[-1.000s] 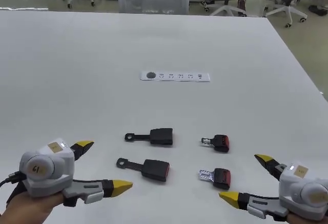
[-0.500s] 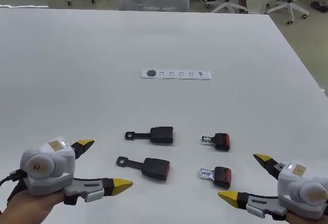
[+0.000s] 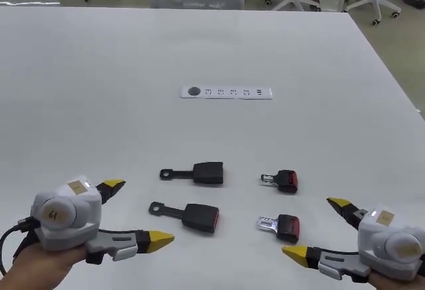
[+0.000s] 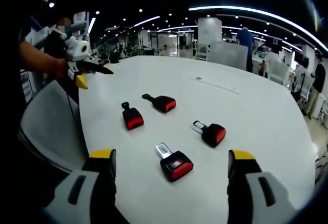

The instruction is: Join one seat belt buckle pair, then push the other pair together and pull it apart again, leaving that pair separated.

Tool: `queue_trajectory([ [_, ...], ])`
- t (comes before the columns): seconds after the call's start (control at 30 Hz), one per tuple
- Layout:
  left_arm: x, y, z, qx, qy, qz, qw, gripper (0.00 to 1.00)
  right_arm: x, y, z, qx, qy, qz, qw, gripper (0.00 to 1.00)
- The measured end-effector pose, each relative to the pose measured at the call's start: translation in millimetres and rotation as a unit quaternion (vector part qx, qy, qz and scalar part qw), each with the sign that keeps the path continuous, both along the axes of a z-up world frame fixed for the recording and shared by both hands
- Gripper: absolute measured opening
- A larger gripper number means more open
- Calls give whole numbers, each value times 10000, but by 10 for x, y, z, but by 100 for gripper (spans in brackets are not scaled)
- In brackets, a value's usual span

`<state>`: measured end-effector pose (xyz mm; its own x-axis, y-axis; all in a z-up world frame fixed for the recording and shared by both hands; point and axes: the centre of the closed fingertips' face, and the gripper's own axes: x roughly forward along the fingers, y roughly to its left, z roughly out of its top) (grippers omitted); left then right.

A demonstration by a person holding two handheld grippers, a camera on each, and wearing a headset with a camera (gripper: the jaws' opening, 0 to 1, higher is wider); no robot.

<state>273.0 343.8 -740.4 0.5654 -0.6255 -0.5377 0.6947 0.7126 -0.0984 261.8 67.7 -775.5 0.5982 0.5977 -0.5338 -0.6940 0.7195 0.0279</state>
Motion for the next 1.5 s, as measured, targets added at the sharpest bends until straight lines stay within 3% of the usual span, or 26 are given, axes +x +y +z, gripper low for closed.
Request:
queue_trajectory([
  [0.63, 198, -114, -216, 116, 228, -221, 9994, 97, 174, -22, -223, -102, 314, 102, 9994, 91],
  [0.93, 315, -186, -384, 217, 331, -426, 9983, 96, 255, 24, -353, -142, 517, 265, 9982, 90],
  [1.0, 316, -201, -430, 365, 326, -567, 9972, 96, 265, 37, -373, -137, 580, 304, 9978, 89],
  [1.2, 365, -303, -523, 460, 336, -870, 9946, 93, 281, 55, -461, -244, 707, 497, 9960, 86],
  [1.5, 397, -474, -731, 735, 447, -1462, 9855, 84, 235, 74, -624, -461, 963, 940, 9898, 81],
])
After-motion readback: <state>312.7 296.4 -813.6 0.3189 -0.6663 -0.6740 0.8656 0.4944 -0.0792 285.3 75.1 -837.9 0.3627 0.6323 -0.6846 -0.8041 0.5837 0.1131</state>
